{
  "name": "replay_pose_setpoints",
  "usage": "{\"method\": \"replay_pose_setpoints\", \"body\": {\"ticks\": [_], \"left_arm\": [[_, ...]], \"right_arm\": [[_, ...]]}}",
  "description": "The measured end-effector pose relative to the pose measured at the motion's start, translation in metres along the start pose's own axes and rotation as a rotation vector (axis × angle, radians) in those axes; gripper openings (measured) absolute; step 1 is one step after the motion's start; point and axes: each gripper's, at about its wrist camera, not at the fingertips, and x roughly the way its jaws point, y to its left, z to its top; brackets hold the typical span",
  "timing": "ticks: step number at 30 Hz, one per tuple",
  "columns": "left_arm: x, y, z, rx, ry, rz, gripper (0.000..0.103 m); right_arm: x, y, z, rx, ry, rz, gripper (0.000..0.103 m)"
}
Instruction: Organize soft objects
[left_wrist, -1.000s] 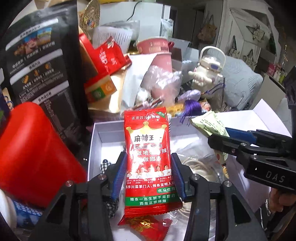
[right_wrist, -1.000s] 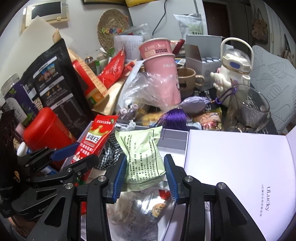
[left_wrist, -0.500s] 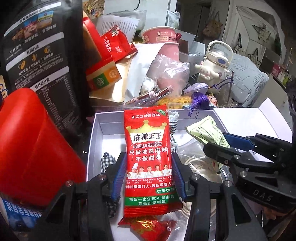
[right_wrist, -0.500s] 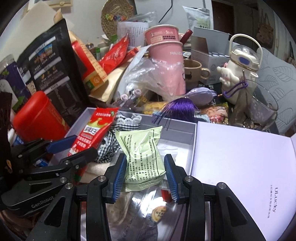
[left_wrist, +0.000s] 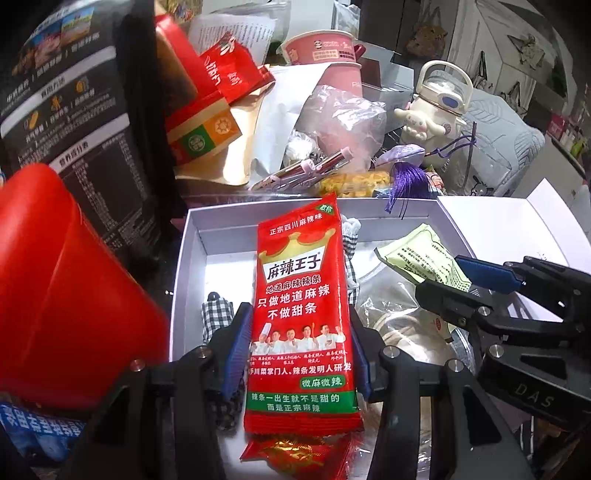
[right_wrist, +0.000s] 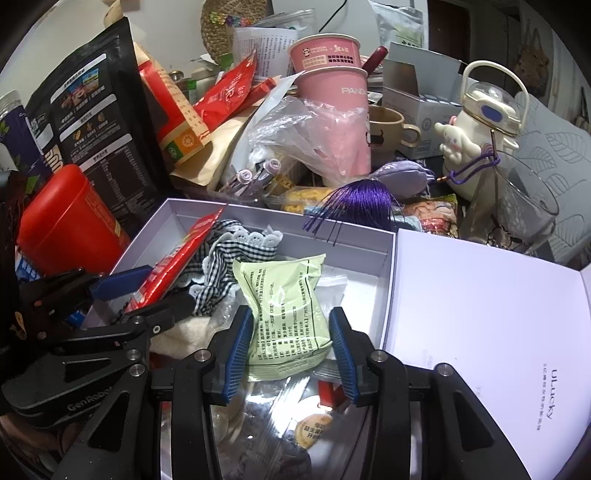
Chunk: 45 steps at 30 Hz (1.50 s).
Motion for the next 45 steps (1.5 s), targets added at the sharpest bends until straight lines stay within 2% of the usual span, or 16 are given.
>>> {"method": "replay_pose_setpoints", "body": {"ticks": [7, 12, 16, 24, 30, 36, 41, 42, 44, 45], "left_arm": [[-0.015, -0.009, 0.005, 0.045, -0.045, 0.06, 0.047], [-0.026, -0.009, 0.006, 0.05, -0.07, 0.082, 0.047], [-0.024, -0.008, 0.007, 0.036, -0.042, 0.057, 0.049], [-0.013, -0.009, 0.002, 0.01, 0.005, 0.059, 0.05], [-0.016, -0.008, 0.008, -0.002, -0.013, 0.049, 0.05], [-0.03, -0.008, 0.018, -0.014, -0.04, 0.05, 0.05], [-0.047, -0.015, 0.025, 0.017, -0.075, 0.071, 0.05], [-0.051, -0.016, 0.027, 0.015, -0.081, 0.071, 0.052], [-0.058, -0.018, 0.029, 0.011, -0.097, 0.073, 0.071], [-0.063, -0.018, 0.03, 0.011, -0.11, 0.08, 0.072]], "right_arm": [[-0.011, 0.002, 0.001, -0.023, -0.004, 0.002, 0.046], [-0.022, -0.003, -0.002, 0.011, -0.021, 0.0, 0.051], [-0.029, -0.003, -0.01, 0.038, -0.044, 0.006, 0.054], [-0.027, -0.001, -0.019, 0.013, -0.019, -0.018, 0.059], [-0.029, -0.004, -0.02, 0.018, -0.019, -0.018, 0.059], [-0.045, -0.004, -0.016, 0.022, -0.055, -0.026, 0.059], [-0.066, -0.004, -0.011, 0.03, -0.099, -0.045, 0.059], [-0.07, -0.004, -0.009, 0.031, -0.106, -0.049, 0.059], [-0.079, -0.005, -0.007, 0.036, -0.122, -0.057, 0.059], [-0.084, -0.005, -0.007, 0.038, -0.132, -0.061, 0.059]]}}
